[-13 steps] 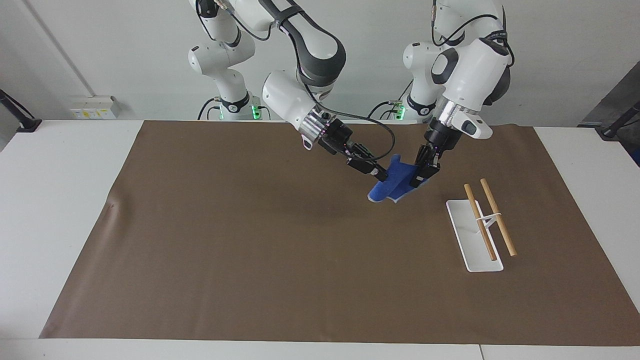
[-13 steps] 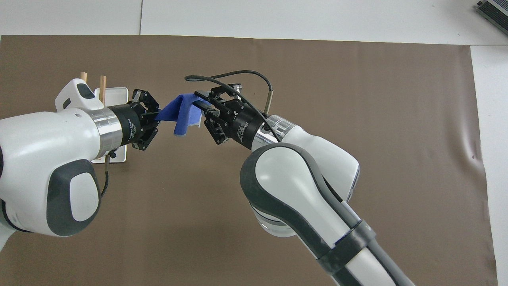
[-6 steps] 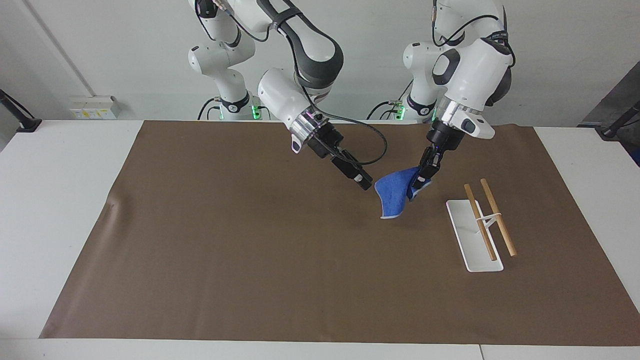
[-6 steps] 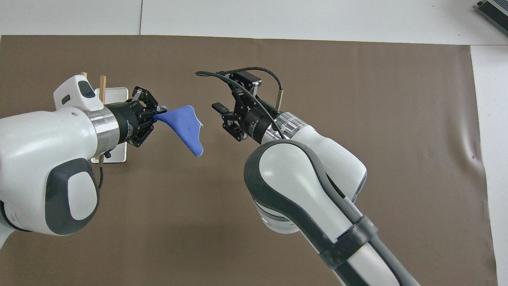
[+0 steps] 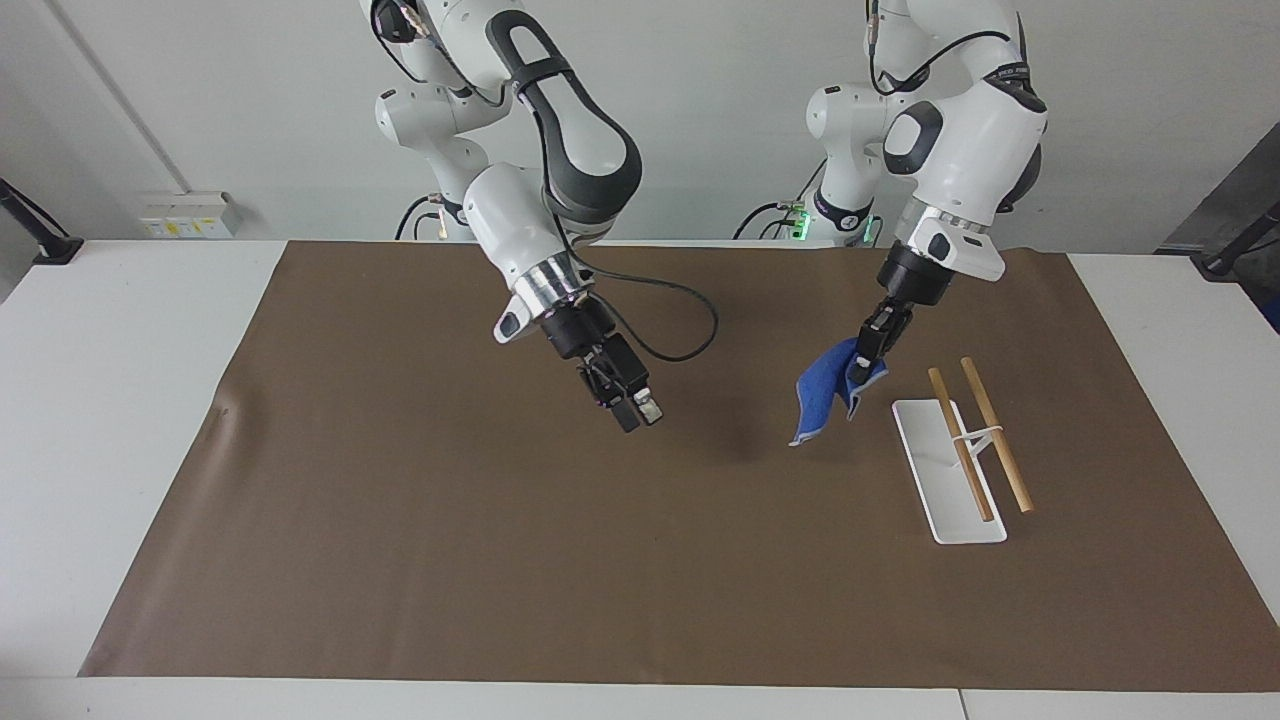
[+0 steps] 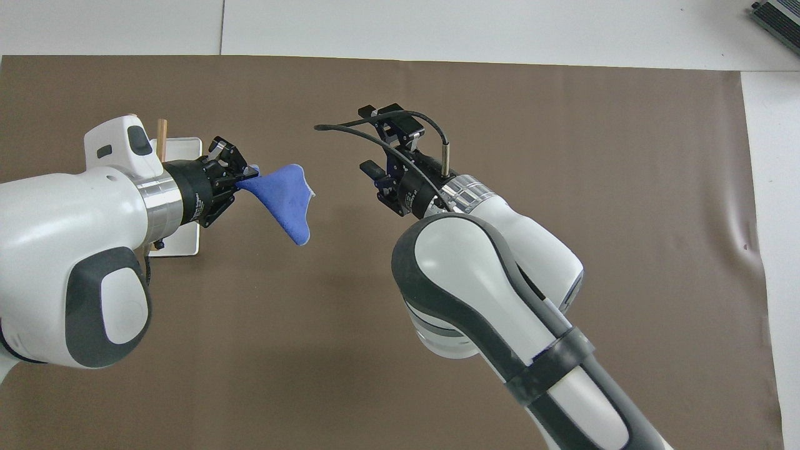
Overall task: Right arm passes towel to left arm to hang
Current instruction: 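Open the right gripper and withdraw it while the left gripper holds towel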
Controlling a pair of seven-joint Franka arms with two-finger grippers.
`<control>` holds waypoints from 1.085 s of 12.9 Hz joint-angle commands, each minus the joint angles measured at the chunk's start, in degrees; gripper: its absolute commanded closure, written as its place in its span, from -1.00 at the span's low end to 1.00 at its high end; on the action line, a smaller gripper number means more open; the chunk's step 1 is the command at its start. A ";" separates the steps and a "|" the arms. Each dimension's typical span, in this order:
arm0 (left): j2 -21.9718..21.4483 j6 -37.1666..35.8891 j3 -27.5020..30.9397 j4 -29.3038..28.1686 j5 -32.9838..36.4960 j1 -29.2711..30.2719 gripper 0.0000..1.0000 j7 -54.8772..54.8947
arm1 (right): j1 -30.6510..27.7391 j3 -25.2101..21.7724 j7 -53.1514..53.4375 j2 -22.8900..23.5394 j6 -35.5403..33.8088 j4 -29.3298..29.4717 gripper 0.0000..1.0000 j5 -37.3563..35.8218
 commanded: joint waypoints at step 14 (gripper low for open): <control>1.77 0.88 9.44 -0.63 2.44 1.82 1.00 14.20 | -17.22 -6.70 -1.17 -7.07 -51.88 3.32 -1.00 -87.93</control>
